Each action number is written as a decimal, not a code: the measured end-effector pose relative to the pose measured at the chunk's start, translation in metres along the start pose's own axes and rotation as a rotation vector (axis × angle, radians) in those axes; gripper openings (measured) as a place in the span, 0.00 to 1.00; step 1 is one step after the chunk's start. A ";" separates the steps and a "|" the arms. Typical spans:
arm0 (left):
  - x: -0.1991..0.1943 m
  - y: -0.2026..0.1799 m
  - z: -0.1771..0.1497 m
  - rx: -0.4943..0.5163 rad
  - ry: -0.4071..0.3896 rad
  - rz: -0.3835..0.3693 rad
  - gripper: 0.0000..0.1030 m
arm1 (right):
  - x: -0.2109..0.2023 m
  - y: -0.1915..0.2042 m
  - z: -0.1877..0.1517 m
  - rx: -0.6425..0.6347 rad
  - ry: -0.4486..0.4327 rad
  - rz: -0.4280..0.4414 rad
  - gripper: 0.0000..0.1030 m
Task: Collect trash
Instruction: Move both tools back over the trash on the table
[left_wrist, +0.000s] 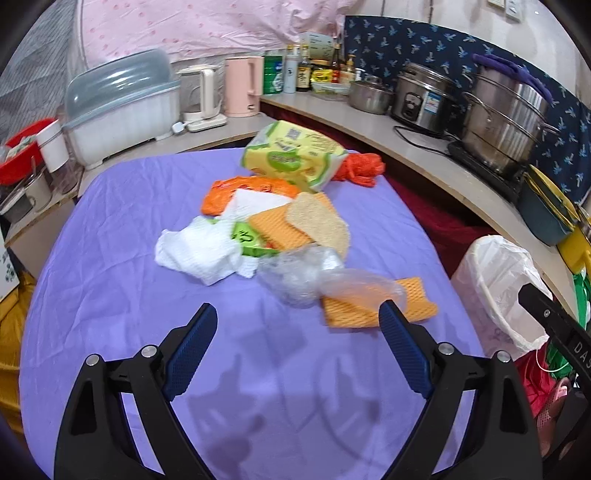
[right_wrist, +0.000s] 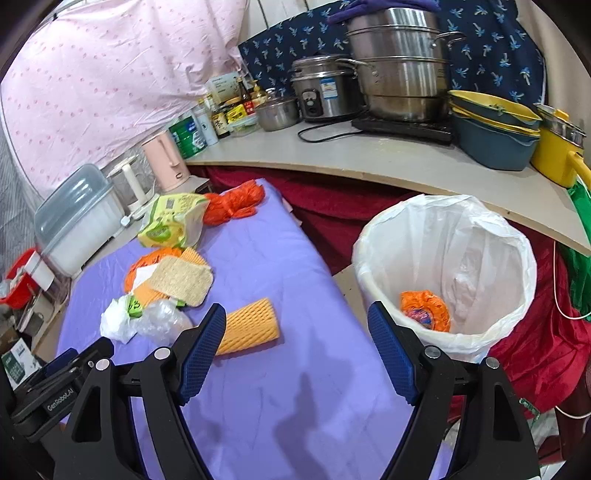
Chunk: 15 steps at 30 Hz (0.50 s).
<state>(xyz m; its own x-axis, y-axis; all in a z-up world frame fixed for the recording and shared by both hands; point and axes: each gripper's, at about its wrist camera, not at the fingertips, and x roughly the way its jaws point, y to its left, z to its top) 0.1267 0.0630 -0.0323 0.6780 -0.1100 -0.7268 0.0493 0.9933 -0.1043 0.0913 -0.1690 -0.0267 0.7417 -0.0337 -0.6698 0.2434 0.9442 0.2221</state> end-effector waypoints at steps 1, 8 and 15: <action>0.000 0.006 -0.001 -0.009 0.004 0.005 0.83 | 0.001 0.004 -0.002 -0.004 0.005 0.003 0.74; 0.004 0.038 -0.005 -0.049 0.018 0.028 0.83 | 0.015 0.028 -0.016 -0.035 0.051 0.028 0.74; 0.012 0.069 -0.004 -0.103 0.036 0.050 0.83 | 0.028 0.060 -0.027 -0.092 0.085 0.065 0.74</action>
<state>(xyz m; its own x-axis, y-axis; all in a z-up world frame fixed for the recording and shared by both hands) 0.1355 0.1299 -0.0506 0.6509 -0.0637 -0.7565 -0.0607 0.9889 -0.1355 0.1103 -0.1041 -0.0511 0.6979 0.0531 -0.7142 0.1352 0.9695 0.2042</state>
